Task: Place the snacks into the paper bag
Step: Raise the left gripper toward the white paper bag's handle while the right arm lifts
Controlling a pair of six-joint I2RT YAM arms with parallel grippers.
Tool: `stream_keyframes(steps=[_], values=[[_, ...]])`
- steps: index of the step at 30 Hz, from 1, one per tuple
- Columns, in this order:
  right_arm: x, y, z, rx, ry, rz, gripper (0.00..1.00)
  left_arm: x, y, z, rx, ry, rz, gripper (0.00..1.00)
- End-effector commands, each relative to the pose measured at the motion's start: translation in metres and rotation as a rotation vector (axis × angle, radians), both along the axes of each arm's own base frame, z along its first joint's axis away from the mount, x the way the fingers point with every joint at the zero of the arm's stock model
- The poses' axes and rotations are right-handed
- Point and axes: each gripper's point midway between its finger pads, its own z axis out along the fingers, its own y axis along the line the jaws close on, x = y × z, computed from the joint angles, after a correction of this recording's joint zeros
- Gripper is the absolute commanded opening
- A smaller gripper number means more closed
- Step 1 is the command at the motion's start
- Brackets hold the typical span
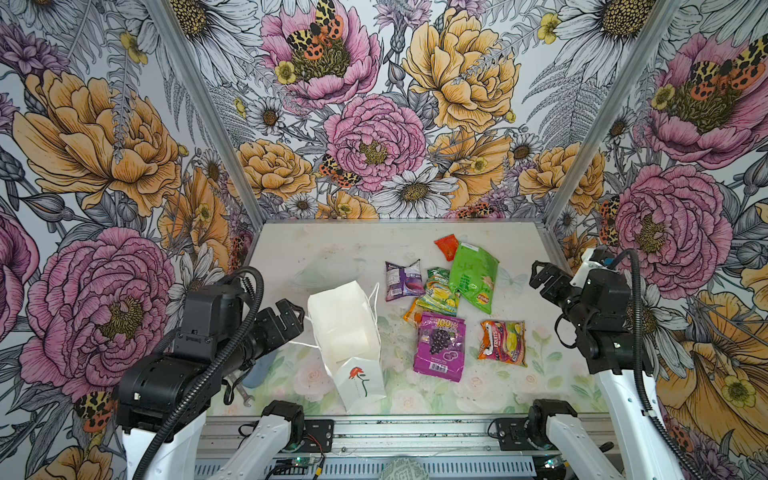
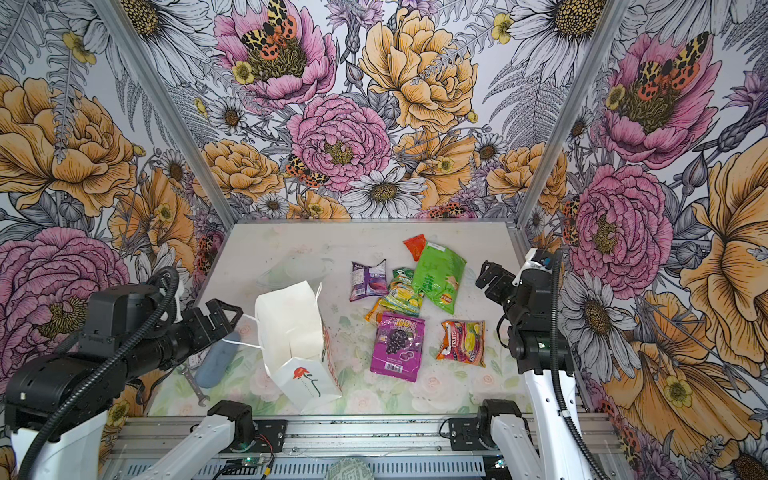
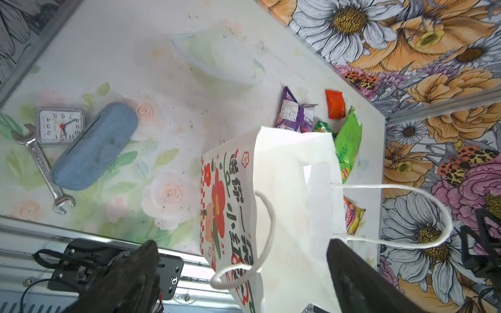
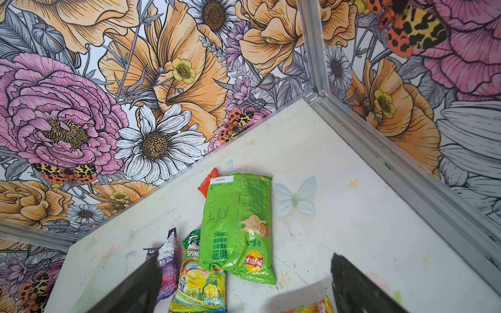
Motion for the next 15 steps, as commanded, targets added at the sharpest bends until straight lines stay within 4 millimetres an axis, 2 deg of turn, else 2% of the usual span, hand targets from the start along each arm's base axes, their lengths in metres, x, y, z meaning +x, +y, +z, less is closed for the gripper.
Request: stream_keyframes(steps=[1,4,9,15], values=[[-0.001,0.002,0.007,0.011,-0.035,0.006,0.98,-0.04,-0.01,-0.03,-0.051,0.167,-0.065,0.99],[0.002,0.003,0.004,0.03,-0.027,0.01,0.99,-0.043,-0.014,-0.043,-0.055,0.212,-0.095,0.98],[0.005,0.004,0.003,0.034,-0.022,0.014,0.98,-0.047,-0.025,-0.053,-0.087,0.25,-0.157,0.98],[0.005,0.005,0.008,0.046,-0.034,0.017,0.98,-0.041,-0.033,-0.071,-0.114,0.282,-0.169,0.89]])
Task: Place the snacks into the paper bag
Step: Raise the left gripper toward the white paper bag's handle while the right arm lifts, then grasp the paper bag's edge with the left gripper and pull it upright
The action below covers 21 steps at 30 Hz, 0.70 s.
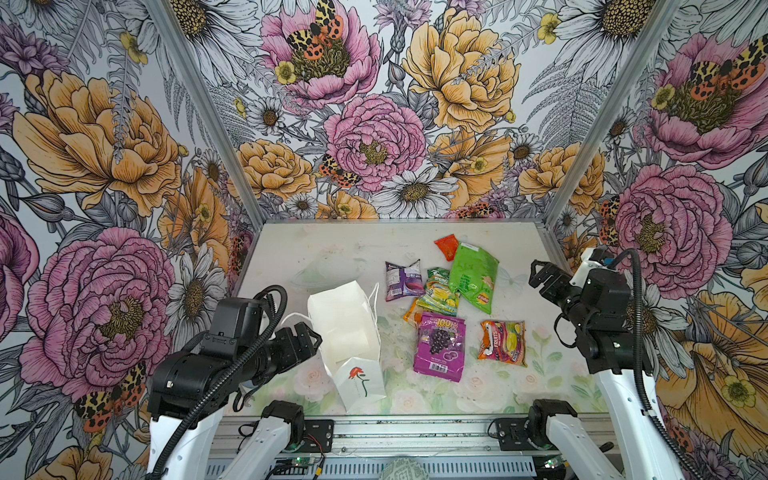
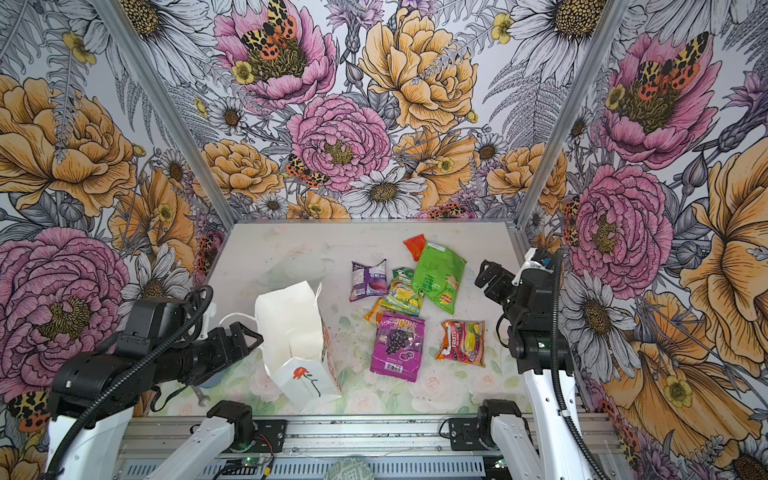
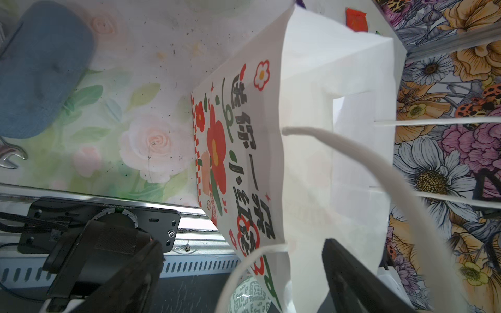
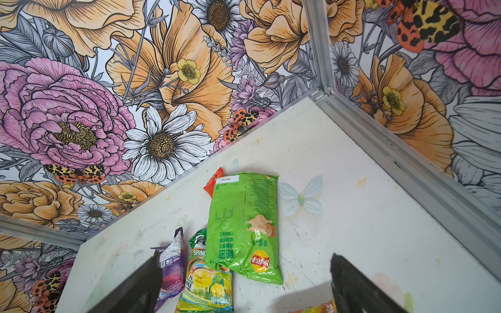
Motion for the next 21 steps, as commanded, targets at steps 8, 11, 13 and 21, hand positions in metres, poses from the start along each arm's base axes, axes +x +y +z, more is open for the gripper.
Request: stream_keyframes(steps=[8,11,13,21], values=[[0.004,0.002,0.005,0.018,-0.02,0.009,0.98,-0.003,-0.005,-0.015,-0.016,0.051,0.0,0.79],[0.005,0.002,0.005,0.018,-0.02,0.009,0.98,-0.001,-0.005,-0.019,-0.001,0.062,-0.005,0.71],[0.006,0.002,0.005,0.018,-0.018,0.012,0.98,0.003,-0.004,-0.02,0.032,0.07,-0.017,0.67],[0.006,0.003,-0.002,0.017,-0.003,0.014,0.98,0.021,-0.011,-0.017,0.162,0.057,-0.064,0.38]])
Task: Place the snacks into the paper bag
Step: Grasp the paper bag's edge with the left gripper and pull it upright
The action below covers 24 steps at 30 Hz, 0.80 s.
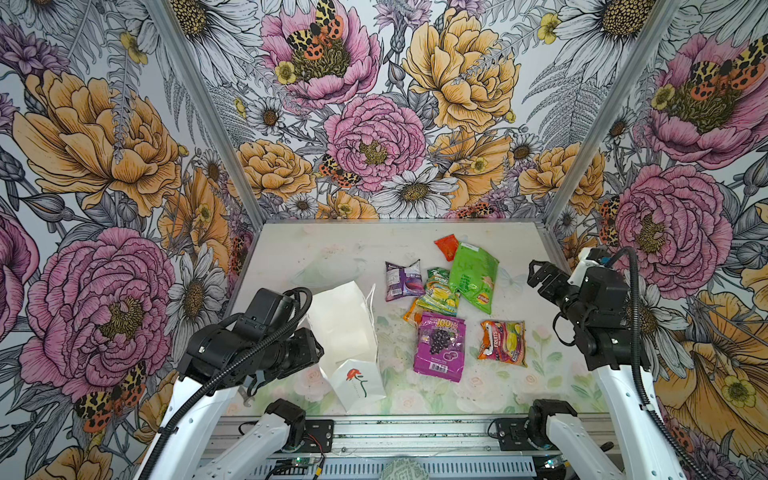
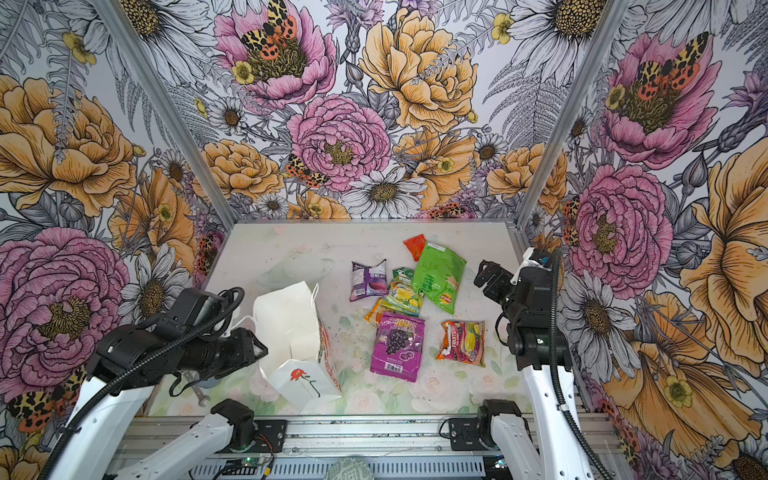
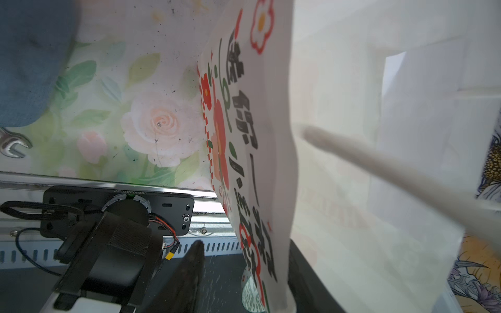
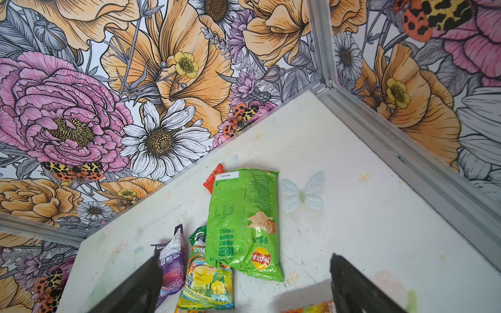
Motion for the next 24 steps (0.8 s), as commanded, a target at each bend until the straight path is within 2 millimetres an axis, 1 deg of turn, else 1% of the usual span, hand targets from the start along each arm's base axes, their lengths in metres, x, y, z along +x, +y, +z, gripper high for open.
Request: stream_keyframes(steps=[1,5,10,11,12,15,18,20,21,24], values=[[0.002,0.001,0.004,0.005,-0.025,0.009,0.98,0.018,0.003,0.01,0.069,-0.075,0.026,0.33],[0.002,0.003,0.004,0.009,-0.022,0.017,0.97,0.026,0.003,0.016,0.115,-0.104,0.02,0.17],[0.004,0.006,0.001,0.024,-0.011,0.034,0.97,0.037,0.005,0.026,0.157,-0.145,0.007,0.08],[0.004,0.007,0.0,0.025,-0.01,0.037,0.97,0.04,0.005,0.026,0.172,-0.148,0.0,0.06],[0.005,0.007,0.0,0.029,-0.009,0.039,0.97,0.043,0.005,0.026,0.189,-0.151,-0.009,0.01],[0.005,0.011,-0.003,0.039,0.001,0.059,0.96,0.055,0.01,0.027,0.243,-0.186,-0.003,0.0],[0.008,0.02,-0.009,0.079,0.028,0.094,0.95,0.073,0.013,0.041,0.272,-0.265,0.012,0.0],[0.01,0.029,-0.017,0.076,0.063,0.118,0.92,0.088,0.019,0.059,0.308,-0.332,0.03,0.0],[0.011,0.031,-0.02,0.036,0.08,0.117,0.92,0.097,0.024,0.067,0.342,-0.353,0.039,0.0],[0.013,0.054,-0.028,-0.093,0.143,0.167,0.92,0.125,0.03,0.089,0.427,-0.419,0.036,0.0]])
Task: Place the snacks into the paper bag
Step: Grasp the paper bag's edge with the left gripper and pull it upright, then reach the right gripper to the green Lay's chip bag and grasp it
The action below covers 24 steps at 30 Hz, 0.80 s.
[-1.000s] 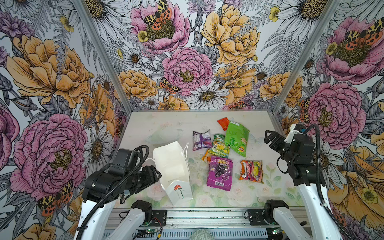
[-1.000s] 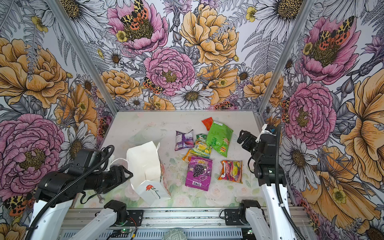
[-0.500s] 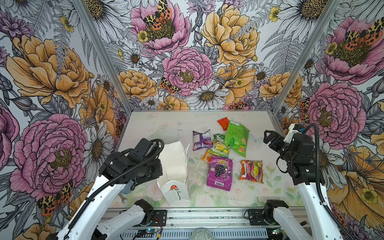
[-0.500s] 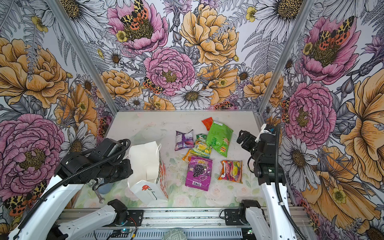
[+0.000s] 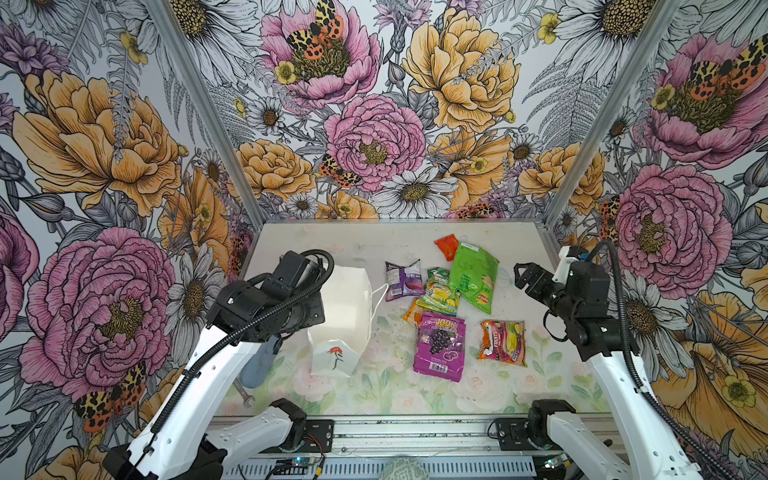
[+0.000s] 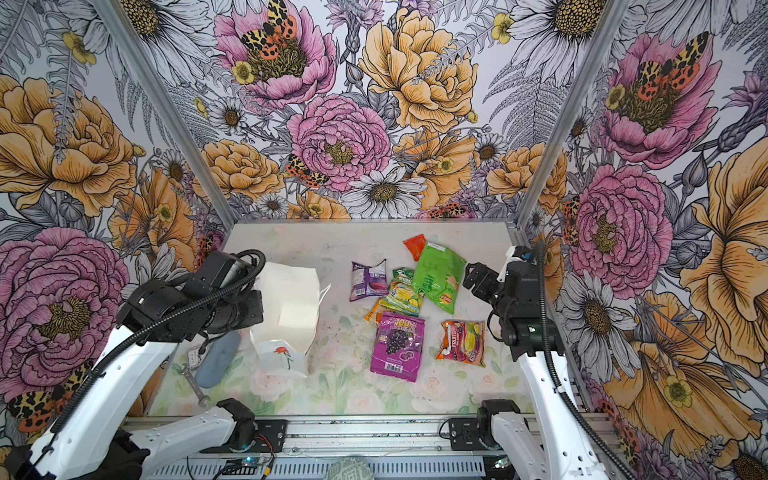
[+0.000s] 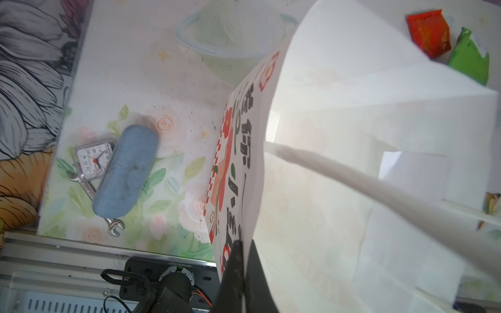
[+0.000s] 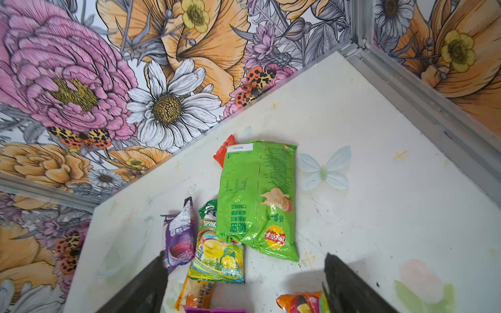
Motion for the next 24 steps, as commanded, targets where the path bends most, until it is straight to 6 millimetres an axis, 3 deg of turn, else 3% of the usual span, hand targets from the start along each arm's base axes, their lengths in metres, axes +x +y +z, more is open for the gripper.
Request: stream_keyframes(steps=[1,5,10,13,17,24], values=[[0.004,0.018,-0.002,-0.112,0.04,0.048,0.92,0.044,0.009,0.039,0.12,-0.175,-0.016,0.0],[0.011,0.04,-0.022,-0.093,0.112,0.113,0.92,0.081,0.0,0.052,0.109,-0.249,-0.065,0.0],[0.024,0.07,-0.047,-0.108,0.214,0.276,0.93,0.112,-0.004,0.052,0.145,-0.287,-0.128,0.0],[0.033,0.069,-0.073,-0.158,0.299,0.289,0.93,0.129,-0.006,0.047,0.182,-0.294,-0.139,0.0],[0.043,0.056,-0.107,-0.257,0.409,0.243,0.85,0.136,-0.016,0.032,0.151,-0.252,-0.154,0.0],[0.052,0.08,-0.166,-0.384,0.587,0.394,0.82,0.13,-0.008,0.031,0.118,-0.268,-0.134,0.0]])
